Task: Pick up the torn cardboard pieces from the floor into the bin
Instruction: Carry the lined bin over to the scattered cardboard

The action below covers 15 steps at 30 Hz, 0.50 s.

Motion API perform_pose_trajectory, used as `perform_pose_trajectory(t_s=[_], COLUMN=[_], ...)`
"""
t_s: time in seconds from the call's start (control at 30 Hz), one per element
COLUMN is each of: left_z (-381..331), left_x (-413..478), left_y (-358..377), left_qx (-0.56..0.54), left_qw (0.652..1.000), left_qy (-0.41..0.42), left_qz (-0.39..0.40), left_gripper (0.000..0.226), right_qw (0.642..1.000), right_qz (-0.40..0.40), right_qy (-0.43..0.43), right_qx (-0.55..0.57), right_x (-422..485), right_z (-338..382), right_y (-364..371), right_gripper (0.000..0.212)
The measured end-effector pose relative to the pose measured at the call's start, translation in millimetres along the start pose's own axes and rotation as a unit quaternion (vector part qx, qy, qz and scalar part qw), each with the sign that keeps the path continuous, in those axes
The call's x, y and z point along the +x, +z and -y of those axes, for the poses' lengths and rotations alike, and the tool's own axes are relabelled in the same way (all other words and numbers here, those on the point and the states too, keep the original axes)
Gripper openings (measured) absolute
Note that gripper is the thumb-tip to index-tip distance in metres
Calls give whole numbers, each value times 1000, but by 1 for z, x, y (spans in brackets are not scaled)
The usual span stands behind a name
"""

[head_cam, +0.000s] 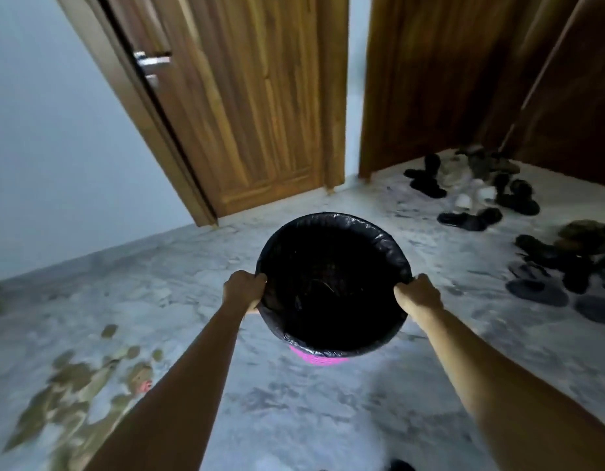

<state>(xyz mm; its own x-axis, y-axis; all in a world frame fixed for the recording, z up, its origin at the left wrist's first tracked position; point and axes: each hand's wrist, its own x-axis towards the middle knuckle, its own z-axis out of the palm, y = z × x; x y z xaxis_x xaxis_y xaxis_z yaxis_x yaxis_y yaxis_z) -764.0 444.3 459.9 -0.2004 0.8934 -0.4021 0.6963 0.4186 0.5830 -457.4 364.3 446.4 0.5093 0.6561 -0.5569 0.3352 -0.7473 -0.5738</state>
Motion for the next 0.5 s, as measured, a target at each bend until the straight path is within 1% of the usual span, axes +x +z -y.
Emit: perform_pose_trajectory(t_s=[0.07,0.17,0.23,0.3,0.4,0.5], left_z=[30,73,95,111,128,143], left_x=[25,63,91,123,179,235], left_y=[-37,-80,-102,-118,-130,-128], left_qx=[-26,-25,-30,-16,-39,-51], left_qw=[998,994,991,988,982,976], left_qy=[-41,-77,-101,-125,-154,-187], left_qz=[-28,-67,-81,-89,-100,-98], left_gripper=[44,48,51,45,40,36], right_qw=[999,994,991,988,987,986], right_qz=[33,69,91,113,133,146], right_qy=[-27,-71,-81,-85,-75,-48], right_qx=[-22,-44,-48,-54,-56,-57], right_x=[10,25,39,55,92,134], right_z=[46,104,137,167,204,229], right_y=[42,104,142,178,227,272], right_gripper=[41,34,29,26,36,36])
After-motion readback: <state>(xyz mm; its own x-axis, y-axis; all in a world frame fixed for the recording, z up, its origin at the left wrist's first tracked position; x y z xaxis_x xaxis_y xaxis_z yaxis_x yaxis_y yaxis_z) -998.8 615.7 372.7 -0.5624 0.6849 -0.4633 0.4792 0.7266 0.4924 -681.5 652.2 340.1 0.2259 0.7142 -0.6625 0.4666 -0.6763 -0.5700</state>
